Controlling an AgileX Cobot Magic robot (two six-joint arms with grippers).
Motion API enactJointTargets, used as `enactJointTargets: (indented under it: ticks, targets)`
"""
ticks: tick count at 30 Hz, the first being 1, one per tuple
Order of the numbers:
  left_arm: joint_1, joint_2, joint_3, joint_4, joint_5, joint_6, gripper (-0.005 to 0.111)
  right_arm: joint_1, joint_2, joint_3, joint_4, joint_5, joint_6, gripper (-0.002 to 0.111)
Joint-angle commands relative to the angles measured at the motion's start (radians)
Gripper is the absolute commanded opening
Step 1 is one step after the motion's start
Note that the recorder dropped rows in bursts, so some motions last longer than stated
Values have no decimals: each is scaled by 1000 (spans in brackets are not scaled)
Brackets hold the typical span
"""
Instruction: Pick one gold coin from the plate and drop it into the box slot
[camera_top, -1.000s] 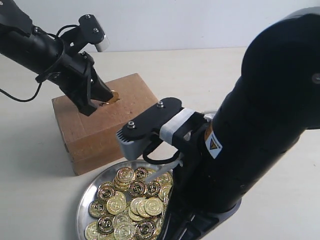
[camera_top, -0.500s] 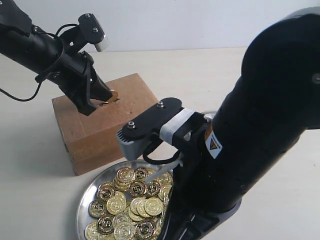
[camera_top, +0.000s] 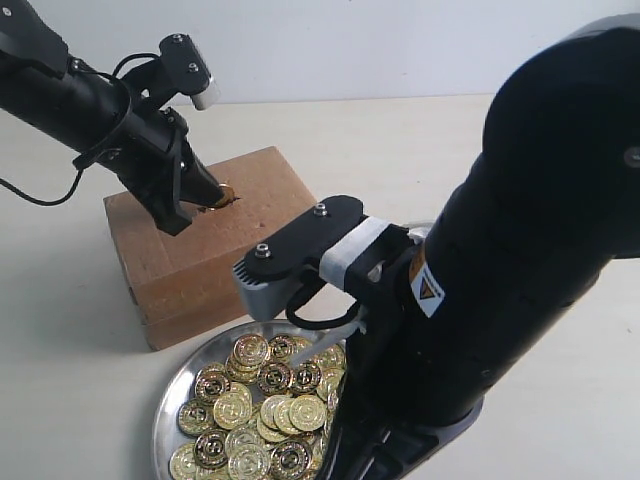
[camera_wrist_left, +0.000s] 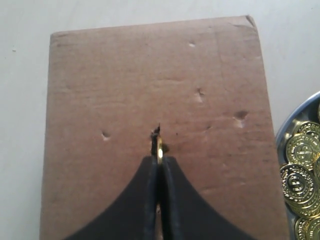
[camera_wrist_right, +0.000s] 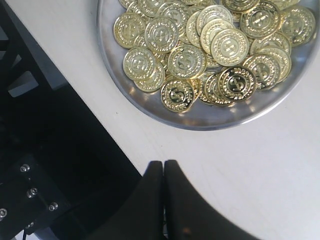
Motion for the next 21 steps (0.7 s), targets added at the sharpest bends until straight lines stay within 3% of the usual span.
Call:
enactJointTargets:
  ticks: [1, 6, 13, 16, 19, 21]
  targets:
    - [-1, 0, 0, -3, -2, -3, 0, 2, -2, 4, -7, -3, -10, 0]
    - [-1, 0, 0, -1, 2, -3, 6, 2, -2, 4, -7, -3, -10, 0]
    - [-1, -2, 0, -1, 2, -3, 40, 2, -2, 4, -7, -3, -10, 0]
    - [-1, -6, 0, -1, 2, -3, 49, 2, -2, 4, -7, -3, -10, 0]
    - [-1, -16, 0, -1, 2, -16, 49, 2, -2, 4, -8, -11, -10, 0]
    - [-1, -34, 0, 2, 2, -45, 44, 2, -2, 4, -8, -37, -54, 0]
